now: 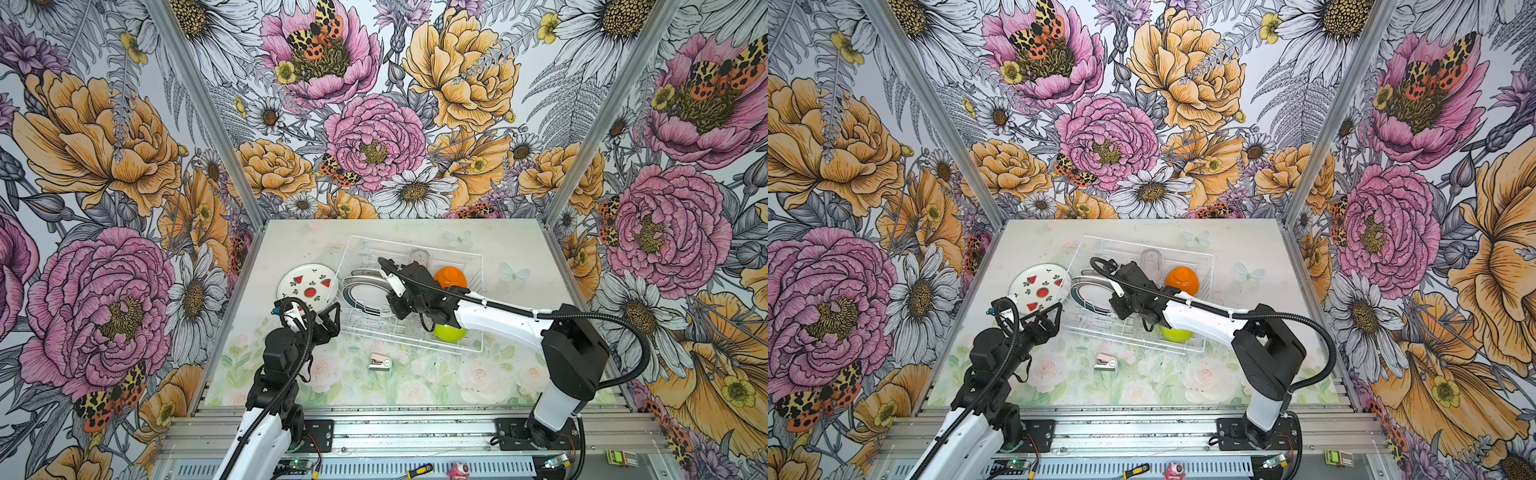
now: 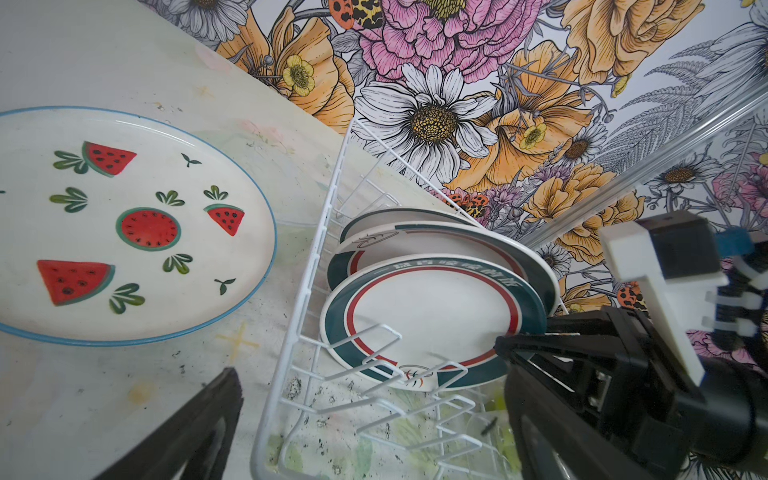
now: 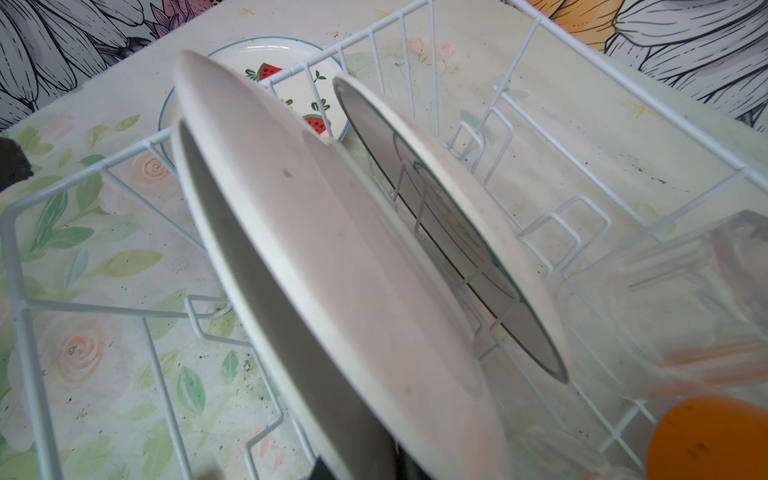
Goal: Unload the mixed dishes from the dish rack
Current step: 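Grasp the green-and-red-rimmed plate with the right gripper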
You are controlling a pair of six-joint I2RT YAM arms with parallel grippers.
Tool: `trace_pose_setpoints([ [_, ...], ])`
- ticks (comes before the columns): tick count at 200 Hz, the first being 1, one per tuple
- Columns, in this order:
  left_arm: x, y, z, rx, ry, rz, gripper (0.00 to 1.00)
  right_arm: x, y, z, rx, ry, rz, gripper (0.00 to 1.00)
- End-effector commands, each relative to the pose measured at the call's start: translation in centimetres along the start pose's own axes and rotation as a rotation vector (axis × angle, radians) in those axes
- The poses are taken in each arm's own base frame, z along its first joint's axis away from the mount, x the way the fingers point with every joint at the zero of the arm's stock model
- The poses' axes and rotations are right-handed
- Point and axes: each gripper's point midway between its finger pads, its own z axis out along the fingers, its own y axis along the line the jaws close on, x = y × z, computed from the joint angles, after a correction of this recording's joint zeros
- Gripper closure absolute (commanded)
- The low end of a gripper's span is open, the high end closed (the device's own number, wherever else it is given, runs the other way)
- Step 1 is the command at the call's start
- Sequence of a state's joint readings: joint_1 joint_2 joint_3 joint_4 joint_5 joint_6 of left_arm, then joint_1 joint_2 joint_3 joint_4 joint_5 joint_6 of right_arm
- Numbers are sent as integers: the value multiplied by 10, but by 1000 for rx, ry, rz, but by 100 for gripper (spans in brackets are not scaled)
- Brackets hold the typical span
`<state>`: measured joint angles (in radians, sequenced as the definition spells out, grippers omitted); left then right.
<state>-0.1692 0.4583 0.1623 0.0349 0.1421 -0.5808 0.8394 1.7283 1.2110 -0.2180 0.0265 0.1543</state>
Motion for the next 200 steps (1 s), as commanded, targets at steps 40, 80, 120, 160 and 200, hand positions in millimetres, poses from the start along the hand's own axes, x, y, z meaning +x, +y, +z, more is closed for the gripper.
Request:
trace_pose_setpoints([
  [40,3,5,2,-18,-7,-7,1,-47,0,-33,-5,-142,79,99],
  [80,4,6,2,-21,-7,-7,1,-51,-2,-38,7,-156,79,100],
  [120,4,6,2,-23,-6,-7,1,-58,-2,-45,5,-176,82,100],
  [160,4,6,2,-23,-6,-8,1,-63,-3,-52,7,-196,82,100],
  [200,4,6,2,-24,-6,-6,1,-68,-3,-59,6,-214,84,100],
])
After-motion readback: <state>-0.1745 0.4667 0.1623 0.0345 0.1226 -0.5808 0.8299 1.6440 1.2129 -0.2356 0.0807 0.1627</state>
